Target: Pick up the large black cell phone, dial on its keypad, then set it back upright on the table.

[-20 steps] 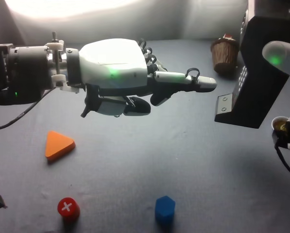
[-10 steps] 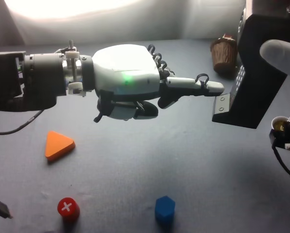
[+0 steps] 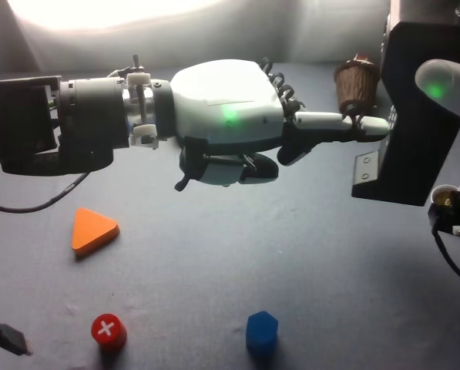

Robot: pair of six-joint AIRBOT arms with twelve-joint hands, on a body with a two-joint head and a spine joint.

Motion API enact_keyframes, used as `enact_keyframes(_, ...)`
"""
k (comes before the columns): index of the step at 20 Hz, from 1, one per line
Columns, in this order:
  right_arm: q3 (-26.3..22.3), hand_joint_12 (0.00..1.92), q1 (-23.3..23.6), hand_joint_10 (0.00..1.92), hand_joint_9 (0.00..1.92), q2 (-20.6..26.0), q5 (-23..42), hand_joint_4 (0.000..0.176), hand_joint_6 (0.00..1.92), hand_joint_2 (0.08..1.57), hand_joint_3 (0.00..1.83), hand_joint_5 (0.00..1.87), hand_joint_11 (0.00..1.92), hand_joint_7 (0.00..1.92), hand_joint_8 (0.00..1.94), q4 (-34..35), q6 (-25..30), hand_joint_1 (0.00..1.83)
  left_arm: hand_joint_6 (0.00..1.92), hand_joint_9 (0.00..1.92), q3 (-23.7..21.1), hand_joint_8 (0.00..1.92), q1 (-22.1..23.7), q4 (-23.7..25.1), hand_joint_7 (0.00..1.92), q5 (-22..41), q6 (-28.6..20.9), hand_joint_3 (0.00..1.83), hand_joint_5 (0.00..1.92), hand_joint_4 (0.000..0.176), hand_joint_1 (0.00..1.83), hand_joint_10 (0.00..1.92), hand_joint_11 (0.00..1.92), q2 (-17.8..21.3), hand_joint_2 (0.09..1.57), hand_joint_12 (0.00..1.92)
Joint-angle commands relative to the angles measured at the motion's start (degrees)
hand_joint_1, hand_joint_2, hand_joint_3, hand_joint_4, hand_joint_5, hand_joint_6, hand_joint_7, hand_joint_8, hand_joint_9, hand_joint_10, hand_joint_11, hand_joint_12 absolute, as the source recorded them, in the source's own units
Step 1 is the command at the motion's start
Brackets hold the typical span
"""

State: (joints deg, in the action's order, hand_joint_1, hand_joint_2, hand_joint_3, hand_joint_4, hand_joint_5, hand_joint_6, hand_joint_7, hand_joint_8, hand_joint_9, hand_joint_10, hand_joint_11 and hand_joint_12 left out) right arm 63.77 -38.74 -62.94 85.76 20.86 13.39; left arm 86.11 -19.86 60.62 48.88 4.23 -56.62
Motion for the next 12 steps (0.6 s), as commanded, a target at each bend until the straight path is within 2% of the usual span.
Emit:
enact_keyframes(1, 0.0, 1.66, 0.6, 1.17, 0.89, 0.8, 7.6, 0.0, 0.98, 1.14, 0.0, 0.87, 0.8, 0.87, 1.04, -1.5, 1.3, 1.48, 0.0, 0.86, -0.4, 1.61, 1.1, -3.8, 0.64, 5.6, -0.5, 0.0, 0.0, 0.142, 1.3, 1.92, 0.78, 0.1, 1.29, 1.92)
enact_keyframes(4, 0.3, 1.65, 0.6, 1.15, 0.9, 0.8, 7.6, 0.0, 0.95, 1.13, 0.0, 0.88, 0.81, 0.9, 1.0, -1.5, 1.3, 1.48, 0.0, 0.87, 2.0, 1.61, -0.1, -4.7, 0.64, 6.7, -1.0, 0.0, 0.0, 0.142, 1.3, 1.92, 0.78, 0.1, 1.29, 1.92)
enact_keyframes(7, 0.4, 1.68, 0.6, 1.18, 0.88, 0.8, 7.6, 0.0, 0.99, 1.14, 0.0, 0.85, 0.79, 0.87, 1.04, -1.5, 1.3, 1.48, 0.0, 0.88, 6.4, 1.62, -0.7, -4.7, 0.63, 8.6, -1.5, 0.01, 0.0, 0.127, 1.3, 1.92, 0.79, -0.1, 1.29, 1.92)
enact_keyframes(8, 0.4, 1.66, 0.6, 1.16, 0.9, 0.8, 7.6, 0.0, 0.94, 1.13, 0.0, 0.89, 0.8, 0.9, 1.01, -1.5, 1.3, 1.48, 0.0, 0.89, 7.7, 1.63, -1.0, -4.7, 0.63, 9.3, -1.7, 0.01, 0.0, 0.125, 1.3, 1.92, 0.81, -0.1, 1.3, 1.92)
enact_keyframes(11, 0.4, 1.68, 0.6, 1.16, 0.9, 0.8, 7.6, 0.0, 0.92, 1.13, 0.0, 0.9, 0.78, 0.91, 0.99, -1.5, 1.3, 1.48, 0.0, 0.87, 10.2, 1.62, -1.7, -4.7, 0.63, 10.5, -2.2, 0.01, 0.0, 0.139, 1.3, 1.92, 0.67, -0.2, 1.3, 1.92)
enact_keyframes(12, 0.4, 1.68, 0.6, 1.16, 0.89, 0.8, 7.6, 0.0, 0.92, 1.13, 0.0, 0.9, 0.78, 0.91, 0.99, -1.5, 1.3, 1.48, 0.0, 0.85, 10.4, 1.62, -1.7, -4.7, 0.62, 10.4, -2.2, 0.01, 0.0, 0.136, 1.29, 1.92, 0.66, -0.2, 1.3, 1.92)
